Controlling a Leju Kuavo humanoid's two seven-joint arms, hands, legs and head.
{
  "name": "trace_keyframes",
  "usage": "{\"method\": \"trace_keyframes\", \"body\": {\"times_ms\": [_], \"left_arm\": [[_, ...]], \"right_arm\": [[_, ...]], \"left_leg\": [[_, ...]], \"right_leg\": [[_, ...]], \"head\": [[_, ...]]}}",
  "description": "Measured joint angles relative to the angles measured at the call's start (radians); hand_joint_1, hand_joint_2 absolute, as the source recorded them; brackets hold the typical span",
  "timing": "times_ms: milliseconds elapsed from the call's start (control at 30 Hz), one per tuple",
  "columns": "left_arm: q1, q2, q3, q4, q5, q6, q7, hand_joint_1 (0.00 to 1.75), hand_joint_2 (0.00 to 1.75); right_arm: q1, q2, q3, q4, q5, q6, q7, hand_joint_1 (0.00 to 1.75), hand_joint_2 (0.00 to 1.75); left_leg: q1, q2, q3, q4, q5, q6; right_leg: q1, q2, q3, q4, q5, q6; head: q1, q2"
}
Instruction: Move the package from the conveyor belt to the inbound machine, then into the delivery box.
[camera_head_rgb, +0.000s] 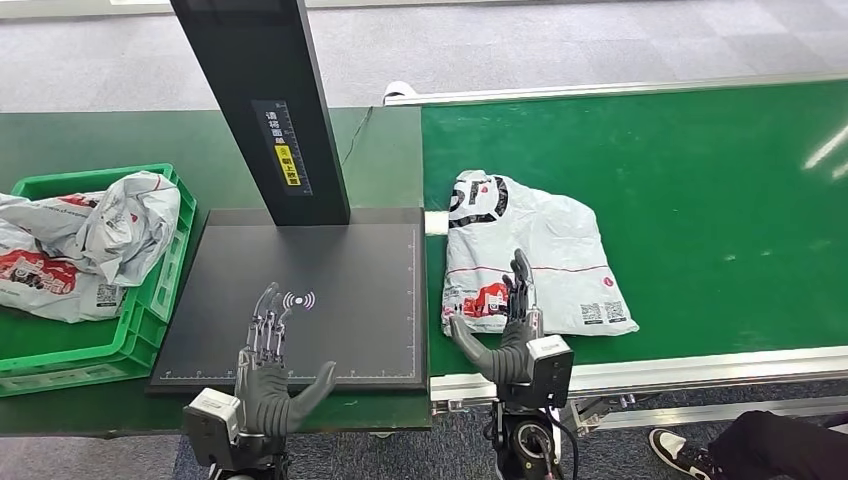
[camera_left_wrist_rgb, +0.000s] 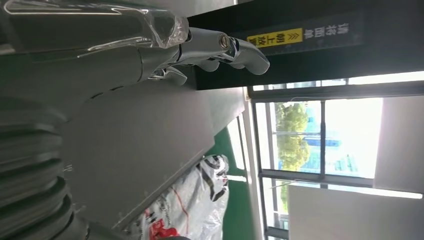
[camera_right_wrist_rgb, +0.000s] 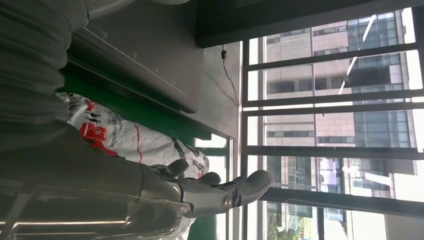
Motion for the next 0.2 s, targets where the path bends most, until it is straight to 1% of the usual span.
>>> {"method": "trace_keyframes", "body": {"times_ms": [200], "left_arm": [[0.023,0.000,0.000,0.000,-0.020,-0.002,0.012,0.00,1.75]], "right_arm": [[0.023,0.000,0.003,-0.008,-0.002,0.004,0.000,0.00,1.75]], "left_leg": [[0.000,0.000,0.000,0.000,0.000,0.000]], "right_leg": [[0.000,0.000,0.000,0.000,0.000,0.000]], "head": [[0.000,0.000]]}}
